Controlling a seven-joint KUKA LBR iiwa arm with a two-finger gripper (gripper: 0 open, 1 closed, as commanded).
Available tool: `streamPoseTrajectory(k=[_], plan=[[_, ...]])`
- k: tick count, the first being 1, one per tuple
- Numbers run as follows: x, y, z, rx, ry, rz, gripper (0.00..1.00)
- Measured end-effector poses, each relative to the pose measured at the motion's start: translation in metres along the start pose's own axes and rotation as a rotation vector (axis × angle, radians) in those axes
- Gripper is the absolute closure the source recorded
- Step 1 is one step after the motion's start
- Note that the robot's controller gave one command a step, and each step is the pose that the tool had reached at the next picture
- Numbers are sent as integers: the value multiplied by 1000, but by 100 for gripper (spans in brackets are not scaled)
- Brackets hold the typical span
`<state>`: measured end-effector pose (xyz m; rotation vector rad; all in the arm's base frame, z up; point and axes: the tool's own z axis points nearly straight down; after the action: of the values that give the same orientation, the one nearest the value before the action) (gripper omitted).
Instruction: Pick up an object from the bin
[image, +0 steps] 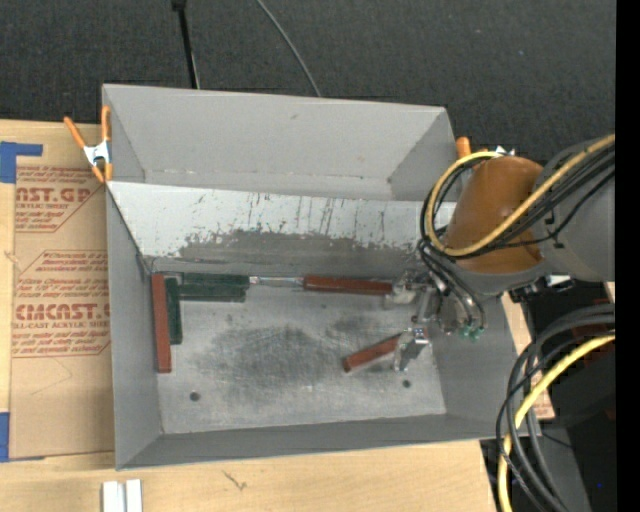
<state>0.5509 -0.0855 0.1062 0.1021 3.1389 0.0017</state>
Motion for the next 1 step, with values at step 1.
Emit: streamPoseTrajectory(k=[1], plan=[[-25,-2,34,1,-7,-50,0]])
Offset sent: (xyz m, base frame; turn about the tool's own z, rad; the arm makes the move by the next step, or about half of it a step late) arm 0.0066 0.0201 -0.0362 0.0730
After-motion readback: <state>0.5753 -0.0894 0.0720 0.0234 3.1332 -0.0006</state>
